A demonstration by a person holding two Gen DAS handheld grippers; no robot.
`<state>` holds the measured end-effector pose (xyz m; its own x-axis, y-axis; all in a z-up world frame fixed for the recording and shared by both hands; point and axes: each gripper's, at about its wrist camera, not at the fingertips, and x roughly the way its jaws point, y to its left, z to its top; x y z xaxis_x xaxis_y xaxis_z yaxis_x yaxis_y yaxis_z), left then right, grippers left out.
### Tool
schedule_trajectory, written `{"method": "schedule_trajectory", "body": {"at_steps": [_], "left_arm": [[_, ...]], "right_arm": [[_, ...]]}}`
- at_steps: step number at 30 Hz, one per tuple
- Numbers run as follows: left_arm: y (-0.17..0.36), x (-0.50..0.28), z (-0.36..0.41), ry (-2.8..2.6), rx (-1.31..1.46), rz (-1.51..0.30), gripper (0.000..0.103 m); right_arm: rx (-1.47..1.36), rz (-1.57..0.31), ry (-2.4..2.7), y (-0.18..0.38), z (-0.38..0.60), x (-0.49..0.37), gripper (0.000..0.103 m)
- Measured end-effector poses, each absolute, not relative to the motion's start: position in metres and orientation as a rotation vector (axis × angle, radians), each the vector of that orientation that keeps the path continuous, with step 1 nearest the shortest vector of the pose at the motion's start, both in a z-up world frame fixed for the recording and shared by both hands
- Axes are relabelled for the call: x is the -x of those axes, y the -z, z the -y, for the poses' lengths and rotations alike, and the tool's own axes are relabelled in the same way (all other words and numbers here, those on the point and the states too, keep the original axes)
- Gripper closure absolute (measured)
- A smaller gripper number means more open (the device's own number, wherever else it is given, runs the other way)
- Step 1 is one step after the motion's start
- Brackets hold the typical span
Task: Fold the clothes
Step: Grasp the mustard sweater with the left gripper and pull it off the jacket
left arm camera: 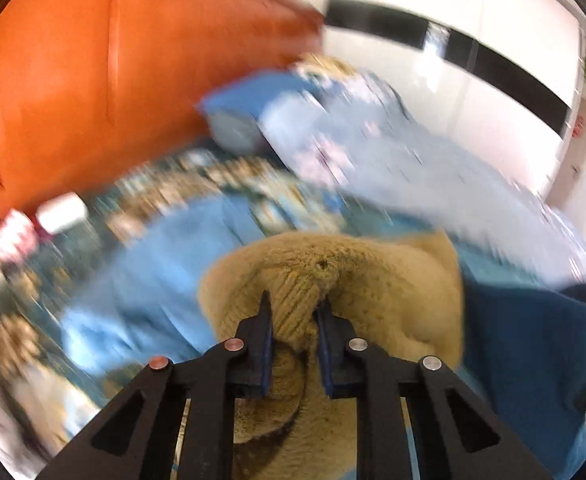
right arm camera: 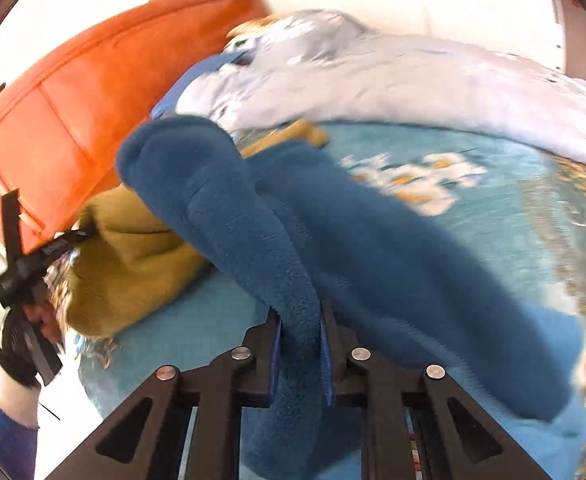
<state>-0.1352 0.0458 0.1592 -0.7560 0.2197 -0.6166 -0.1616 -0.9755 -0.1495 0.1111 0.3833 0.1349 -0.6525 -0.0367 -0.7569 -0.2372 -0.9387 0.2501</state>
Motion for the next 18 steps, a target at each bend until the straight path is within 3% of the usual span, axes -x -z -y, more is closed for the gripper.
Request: {"method": "schedule_trajectory", "body": {"at_steps": [7, 15, 18], "left_arm": [[-0.217, 0.17, 0.015, -2.997, 0.896, 0.11, 0.084], [-0.145, 0.182, 0.032, -2.928, 1.313, 0.073, 0.078], [-0.132, 0.154, 0.026, -2.909, 1.314, 0.077, 0.069]], "right_arm": [[1.141, -0.551, -2.582, -0.154, -0.446, -0.138, 0.086], [1.158, -0.606, -2.504, -0.144, -0.472, -0.156, 0.086], [1.163, -0.603, -2.518, -0.142, -0.466, -0.154, 0.086]]}}
